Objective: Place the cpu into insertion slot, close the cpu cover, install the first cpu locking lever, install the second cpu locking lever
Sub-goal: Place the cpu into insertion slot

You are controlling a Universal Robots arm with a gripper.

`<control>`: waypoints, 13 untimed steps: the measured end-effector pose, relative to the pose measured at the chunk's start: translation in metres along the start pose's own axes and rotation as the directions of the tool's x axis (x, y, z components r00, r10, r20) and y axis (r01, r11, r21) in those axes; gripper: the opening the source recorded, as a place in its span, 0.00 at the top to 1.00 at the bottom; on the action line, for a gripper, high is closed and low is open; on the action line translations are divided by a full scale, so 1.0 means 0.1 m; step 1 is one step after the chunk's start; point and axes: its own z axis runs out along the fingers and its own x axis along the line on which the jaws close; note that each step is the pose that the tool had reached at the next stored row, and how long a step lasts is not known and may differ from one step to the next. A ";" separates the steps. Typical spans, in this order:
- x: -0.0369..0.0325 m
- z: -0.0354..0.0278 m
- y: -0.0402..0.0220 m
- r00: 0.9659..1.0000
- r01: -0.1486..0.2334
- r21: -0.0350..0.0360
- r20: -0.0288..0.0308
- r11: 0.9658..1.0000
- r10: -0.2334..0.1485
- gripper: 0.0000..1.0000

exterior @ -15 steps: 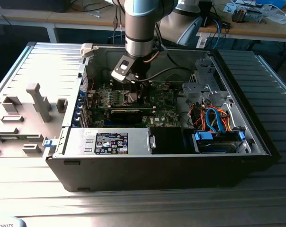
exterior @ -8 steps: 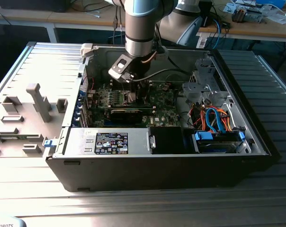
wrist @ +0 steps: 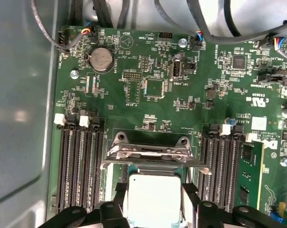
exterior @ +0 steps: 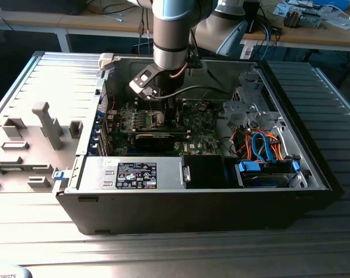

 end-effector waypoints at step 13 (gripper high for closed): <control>0.004 0.037 -0.009 1.000 -0.008 -0.001 -0.018 1.000 0.008 0.46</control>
